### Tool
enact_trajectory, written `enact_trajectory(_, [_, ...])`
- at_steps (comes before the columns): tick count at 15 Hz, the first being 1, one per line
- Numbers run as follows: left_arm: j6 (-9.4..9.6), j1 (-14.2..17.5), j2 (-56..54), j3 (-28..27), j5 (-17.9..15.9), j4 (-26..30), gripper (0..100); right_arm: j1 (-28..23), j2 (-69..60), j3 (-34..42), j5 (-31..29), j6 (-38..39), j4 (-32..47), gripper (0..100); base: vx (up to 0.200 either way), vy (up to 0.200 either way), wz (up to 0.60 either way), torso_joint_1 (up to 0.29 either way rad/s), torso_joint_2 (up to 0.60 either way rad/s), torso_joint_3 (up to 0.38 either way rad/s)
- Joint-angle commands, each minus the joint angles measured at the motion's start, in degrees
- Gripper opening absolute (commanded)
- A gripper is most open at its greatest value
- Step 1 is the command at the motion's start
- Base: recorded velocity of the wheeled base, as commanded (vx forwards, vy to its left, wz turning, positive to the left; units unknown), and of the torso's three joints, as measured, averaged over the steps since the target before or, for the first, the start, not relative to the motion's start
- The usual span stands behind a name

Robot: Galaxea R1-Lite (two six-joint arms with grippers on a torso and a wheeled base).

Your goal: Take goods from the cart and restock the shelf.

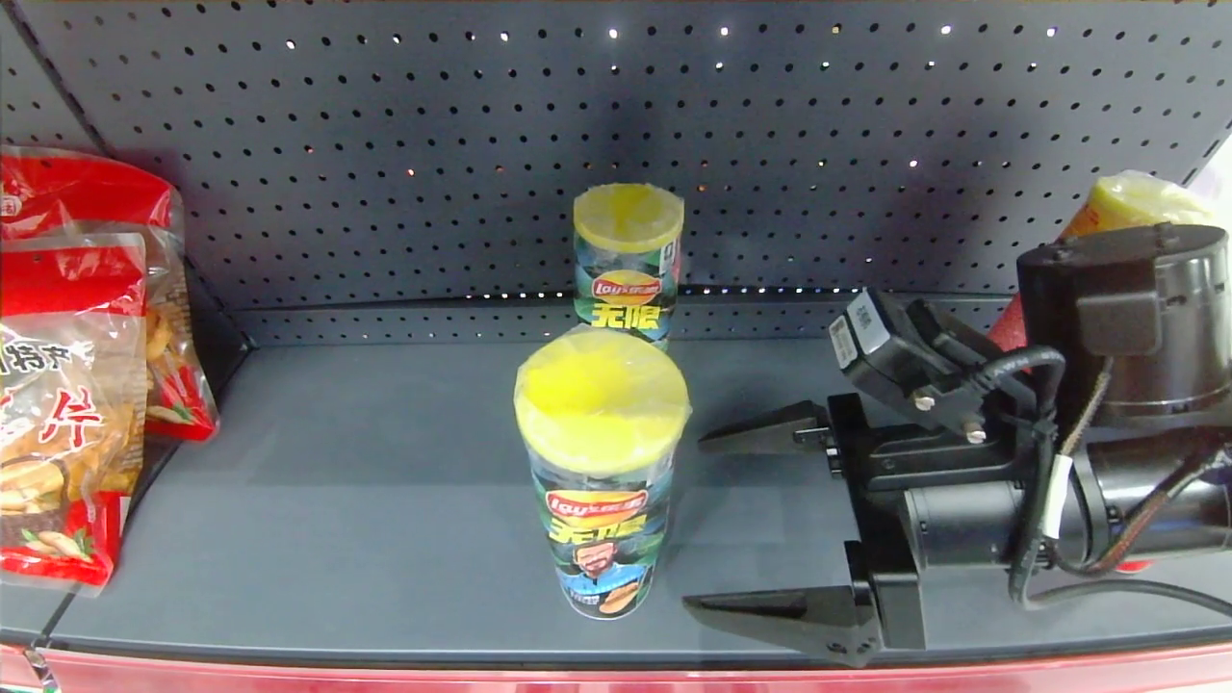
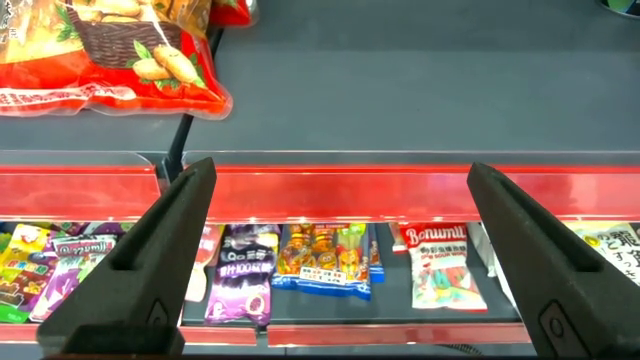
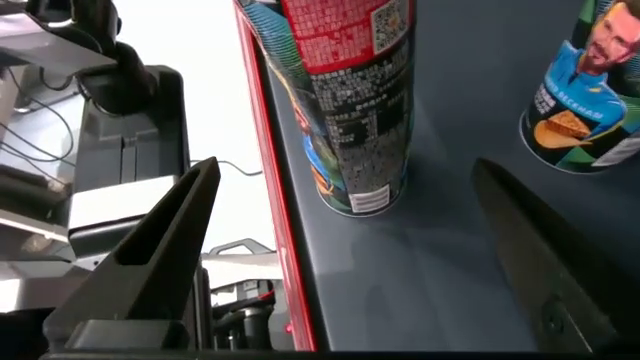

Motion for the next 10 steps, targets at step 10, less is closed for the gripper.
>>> enact_trajectory(10, [-0.02, 0.0, 0.1, 0.0, -0.1, 0.0, 100, -1.3, 0.9, -0.6, -1.1, 0.1, 0.0, 100, 0.0, 0.0, 0.0, 0.0, 0.0, 0.0])
